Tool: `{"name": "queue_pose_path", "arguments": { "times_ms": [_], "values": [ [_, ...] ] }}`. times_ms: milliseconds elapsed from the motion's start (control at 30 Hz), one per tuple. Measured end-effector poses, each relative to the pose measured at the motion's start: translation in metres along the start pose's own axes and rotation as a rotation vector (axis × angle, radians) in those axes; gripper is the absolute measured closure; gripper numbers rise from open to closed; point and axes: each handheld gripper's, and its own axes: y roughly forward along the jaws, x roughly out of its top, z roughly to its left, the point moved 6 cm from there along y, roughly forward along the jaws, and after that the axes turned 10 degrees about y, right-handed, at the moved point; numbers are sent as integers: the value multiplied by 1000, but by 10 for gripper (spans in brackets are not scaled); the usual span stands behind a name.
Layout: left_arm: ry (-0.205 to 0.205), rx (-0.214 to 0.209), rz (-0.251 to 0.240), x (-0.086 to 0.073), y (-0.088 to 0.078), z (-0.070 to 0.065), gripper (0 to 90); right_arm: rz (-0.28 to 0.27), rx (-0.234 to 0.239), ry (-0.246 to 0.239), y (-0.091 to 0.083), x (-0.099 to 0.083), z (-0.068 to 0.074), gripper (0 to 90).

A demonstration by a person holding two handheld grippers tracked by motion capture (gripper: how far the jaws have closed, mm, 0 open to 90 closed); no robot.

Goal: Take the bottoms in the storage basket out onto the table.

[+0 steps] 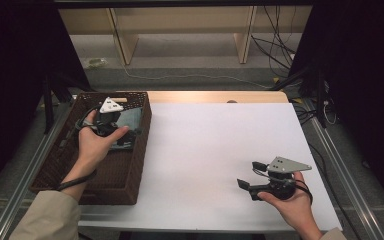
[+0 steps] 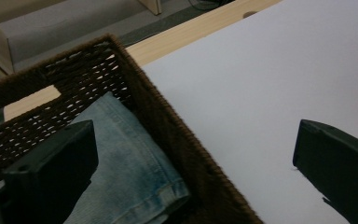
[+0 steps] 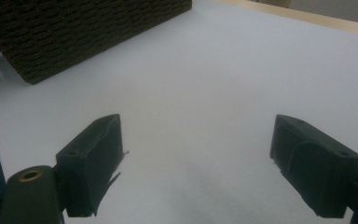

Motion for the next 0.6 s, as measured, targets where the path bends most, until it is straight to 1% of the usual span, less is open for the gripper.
{"name": "queue_pose_path", "arguments": {
  "times_ms": [67,100,167,200,233,267,300,333,367,400,433,500,533,600],
  "values": [
    [-3,11,19,-4,7,9,0,1,-2,2,0,0,0,181],
    [-3,11,19,-4,7,9,0,1,-2,2,0,0,0,181],
    [3,24,56,-9,15,17,0,3,-6,-2,0,0,-1,181],
    [-6,37,80,-15,22,24,0,5,-6,-5,1,0,-1,181],
    [-16,40,88,-18,25,28,0,6,-6,-4,1,0,-1,181],
    [-16,40,88,-18,25,28,0,6,-7,-5,1,0,-1,181],
    [-33,41,103,-25,30,34,0,7,-6,-6,0,0,-1,181],
    [-40,43,110,-28,33,36,0,7,-7,-8,0,0,-1,181],
    [-40,43,110,-28,33,36,0,7,-7,-8,0,0,-1,181],
    [-44,49,137,-37,40,40,0,9,-6,-9,1,-1,-1,182],
    [-44,49,137,-37,40,40,0,9,-6,-9,1,-1,-1,182],
    [-37,58,165,-45,47,44,0,10,-6,-6,2,-1,-1,181],
    [-27,61,190,-50,52,46,0,15,-5,-7,2,-1,0,181],
    [-19,70,216,-55,58,47,0,14,-5,-8,2,-1,0,181]
  ]
}}
